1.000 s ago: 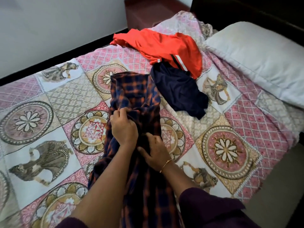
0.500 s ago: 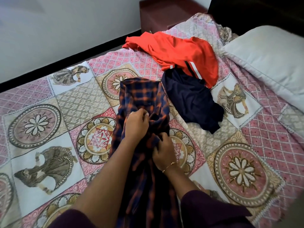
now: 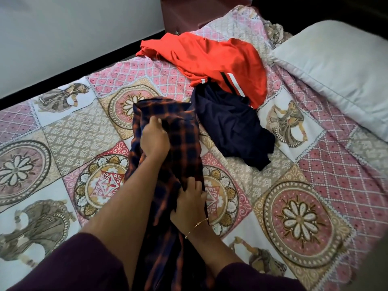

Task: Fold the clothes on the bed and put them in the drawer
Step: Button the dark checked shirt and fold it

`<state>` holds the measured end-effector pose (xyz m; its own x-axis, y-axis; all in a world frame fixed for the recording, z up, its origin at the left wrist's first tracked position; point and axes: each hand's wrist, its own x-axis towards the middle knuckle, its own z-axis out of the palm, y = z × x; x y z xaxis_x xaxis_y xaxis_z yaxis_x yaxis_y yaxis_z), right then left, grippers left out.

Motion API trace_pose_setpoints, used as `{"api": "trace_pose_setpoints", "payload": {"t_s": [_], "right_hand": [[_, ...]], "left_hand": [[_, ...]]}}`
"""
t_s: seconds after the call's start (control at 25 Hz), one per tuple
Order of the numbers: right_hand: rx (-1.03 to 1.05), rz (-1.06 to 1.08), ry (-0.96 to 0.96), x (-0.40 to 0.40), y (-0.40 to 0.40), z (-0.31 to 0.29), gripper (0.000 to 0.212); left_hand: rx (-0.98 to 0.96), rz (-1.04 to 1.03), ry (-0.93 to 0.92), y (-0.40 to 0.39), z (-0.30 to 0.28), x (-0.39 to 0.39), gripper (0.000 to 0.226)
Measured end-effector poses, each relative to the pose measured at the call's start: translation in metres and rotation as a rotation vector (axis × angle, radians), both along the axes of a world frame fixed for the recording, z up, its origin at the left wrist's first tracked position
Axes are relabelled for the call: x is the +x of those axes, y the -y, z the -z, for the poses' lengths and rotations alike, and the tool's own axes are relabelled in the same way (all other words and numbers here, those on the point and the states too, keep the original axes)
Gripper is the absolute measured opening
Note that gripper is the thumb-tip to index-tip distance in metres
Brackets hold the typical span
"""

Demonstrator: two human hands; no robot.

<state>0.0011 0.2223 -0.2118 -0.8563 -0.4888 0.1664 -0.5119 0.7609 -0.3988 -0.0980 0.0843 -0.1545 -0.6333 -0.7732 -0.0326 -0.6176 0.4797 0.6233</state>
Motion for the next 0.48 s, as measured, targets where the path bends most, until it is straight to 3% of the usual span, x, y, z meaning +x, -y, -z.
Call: {"api": "trace_pose_setpoints", "payload": {"t_s": [0.12,0.2,0.28,0.36,0.48], "right_hand": [[0.140,-0.052,0.000,0.002,0.004,-0.004,0.073],[0.213,-0.066,0.049,0.000,0.006,-0.007,0.053],[0.223,-0.042,0.106,-0.006,0.008,-0.009,0.048],[0.106,0.008,0.200,-0.015,0.011,-0.013,0.054],[-0.058,0.100,0.521,-0.032,0.018,-0.026,0.059]], "left_hand": [[-0.281,0.097,0.089,0.018,0.000,-0.002,0.029],[-0.340,0.184,0.167,0.023,0.008,-0.001,0.031],[-0.290,0.233,0.208,0.023,0.016,0.005,0.039],[-0.210,0.194,0.158,0.019,0.018,0.014,0.045],[-0.165,-0.012,0.116,0.019,0.007,0.032,0.046]]}}
